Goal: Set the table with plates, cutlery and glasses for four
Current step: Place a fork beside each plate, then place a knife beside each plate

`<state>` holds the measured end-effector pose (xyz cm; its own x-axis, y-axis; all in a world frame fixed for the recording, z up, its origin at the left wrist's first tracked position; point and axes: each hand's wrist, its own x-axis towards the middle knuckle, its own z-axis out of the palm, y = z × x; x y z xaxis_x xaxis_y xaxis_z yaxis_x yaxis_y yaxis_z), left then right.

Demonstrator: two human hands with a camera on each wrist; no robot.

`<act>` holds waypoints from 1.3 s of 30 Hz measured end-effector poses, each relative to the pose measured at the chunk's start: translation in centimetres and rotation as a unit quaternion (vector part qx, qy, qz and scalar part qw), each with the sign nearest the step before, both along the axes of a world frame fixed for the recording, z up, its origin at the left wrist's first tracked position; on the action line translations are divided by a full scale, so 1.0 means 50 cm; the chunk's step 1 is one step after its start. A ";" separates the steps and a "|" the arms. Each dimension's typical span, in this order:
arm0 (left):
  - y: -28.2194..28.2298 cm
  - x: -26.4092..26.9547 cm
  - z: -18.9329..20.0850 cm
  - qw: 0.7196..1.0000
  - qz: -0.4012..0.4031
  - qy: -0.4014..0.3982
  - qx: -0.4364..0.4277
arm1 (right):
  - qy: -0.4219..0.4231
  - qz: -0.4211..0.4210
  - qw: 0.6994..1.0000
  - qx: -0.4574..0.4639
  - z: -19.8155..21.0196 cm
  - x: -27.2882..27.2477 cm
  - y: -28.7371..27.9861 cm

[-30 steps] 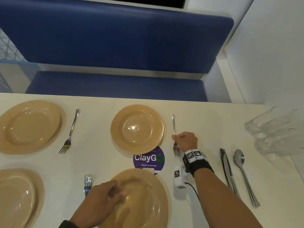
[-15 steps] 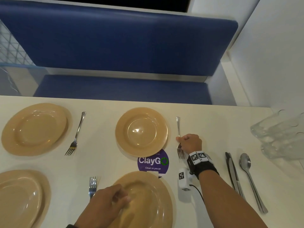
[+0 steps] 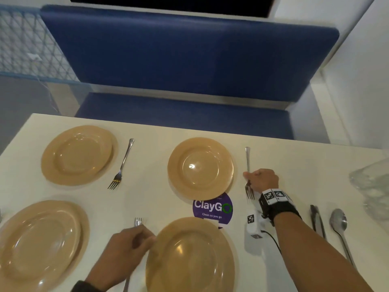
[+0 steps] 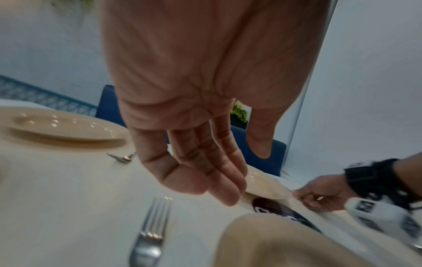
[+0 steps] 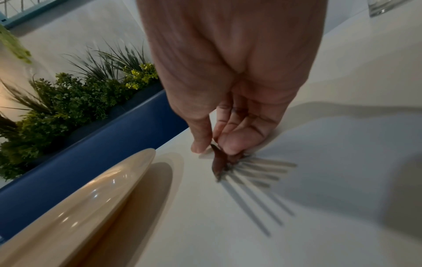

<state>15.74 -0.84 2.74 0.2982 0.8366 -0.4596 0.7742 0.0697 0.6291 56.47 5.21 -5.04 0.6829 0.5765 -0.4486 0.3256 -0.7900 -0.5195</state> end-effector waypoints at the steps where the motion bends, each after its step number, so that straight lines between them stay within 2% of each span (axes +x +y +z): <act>1: 0.009 -0.011 0.002 1.000 0.011 0.011 0.013 | -0.004 0.010 1.000 -0.004 -0.003 0.001 -0.002; 4: 0.022 -0.034 0.003 0.998 0.022 0.044 0.033 | -0.013 0.032 0.999 0.000 -0.005 -0.001 -0.004; 9: -0.002 -0.034 -0.005 0.999 0.015 0.045 -0.002 | -0.025 0.028 0.998 0.055 0.031 0.009 -0.046; 13: -0.028 0.006 -0.001 0.999 -0.013 0.017 -0.029 | -0.070 0.037 0.996 0.032 0.050 0.040 -0.214; 15: -0.043 0.028 -0.006 0.999 -0.042 0.005 -0.021 | -0.138 -0.007 0.990 -0.004 0.060 0.067 -0.316; 17: -0.057 0.051 -0.006 0.997 -0.074 -0.017 -0.018 | -0.176 -0.088 0.980 -0.041 0.062 0.104 -0.403; 18: -0.064 0.060 -0.002 0.995 -0.092 -0.030 -0.022 | -0.171 -0.121 0.976 -0.063 0.057 0.117 -0.438; 20: -0.077 0.067 0.001 0.990 -0.125 -0.048 -0.036 | -0.146 -0.124 0.975 -0.114 0.042 0.122 -0.479; 25: -0.099 0.030 -0.009 0.980 -0.159 -0.063 -0.097 | -0.131 -0.096 0.976 -0.147 0.028 0.092 -0.497; 31: -0.081 -0.041 -0.032 0.983 -0.161 -0.014 -0.084 | -0.183 -0.053 0.961 -0.200 0.033 0.049 -0.491; 34: -0.065 -0.040 -0.022 0.983 -0.171 -0.004 -0.074 | -0.207 -0.042 0.953 -0.216 0.050 0.046 -0.485; 39: -0.064 0.013 -0.003 0.988 -0.145 -0.014 -0.057 | -0.192 -0.029 0.961 -0.195 0.037 0.065 -0.484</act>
